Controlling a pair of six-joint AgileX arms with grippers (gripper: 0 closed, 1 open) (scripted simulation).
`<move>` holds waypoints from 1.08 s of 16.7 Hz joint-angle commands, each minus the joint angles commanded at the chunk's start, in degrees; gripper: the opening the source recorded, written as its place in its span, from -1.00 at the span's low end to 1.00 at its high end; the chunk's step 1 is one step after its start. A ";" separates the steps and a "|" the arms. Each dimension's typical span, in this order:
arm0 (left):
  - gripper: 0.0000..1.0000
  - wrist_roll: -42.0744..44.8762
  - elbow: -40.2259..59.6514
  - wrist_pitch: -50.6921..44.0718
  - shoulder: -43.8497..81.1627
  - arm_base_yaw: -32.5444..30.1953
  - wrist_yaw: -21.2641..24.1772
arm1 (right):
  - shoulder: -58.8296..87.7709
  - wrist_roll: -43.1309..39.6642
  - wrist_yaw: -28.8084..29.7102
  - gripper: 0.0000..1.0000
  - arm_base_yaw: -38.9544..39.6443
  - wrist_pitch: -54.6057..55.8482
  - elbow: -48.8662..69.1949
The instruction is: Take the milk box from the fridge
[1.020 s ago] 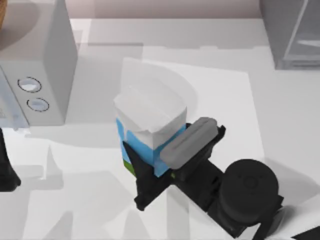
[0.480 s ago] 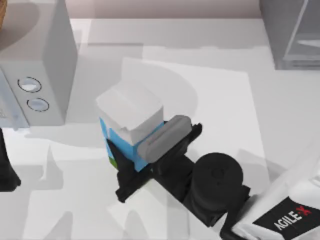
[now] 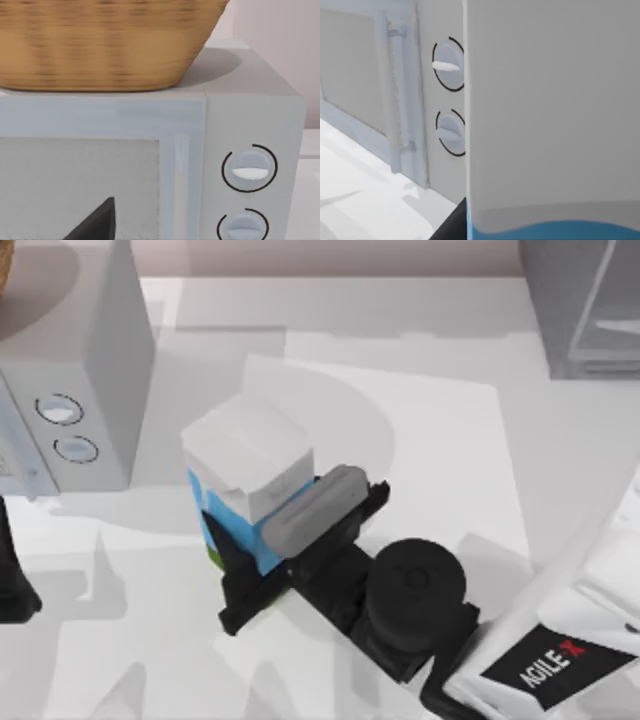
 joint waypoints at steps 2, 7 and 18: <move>1.00 0.00 0.00 0.00 0.00 0.00 0.00 | 0.00 0.00 0.00 -0.55 0.00 0.00 0.00; 1.00 0.00 0.00 0.00 0.00 0.00 0.00 | 0.00 0.00 0.00 0.21 0.00 0.00 0.00; 1.00 0.00 0.00 0.00 0.00 0.00 0.00 | 0.00 0.00 0.00 1.00 0.00 0.00 0.00</move>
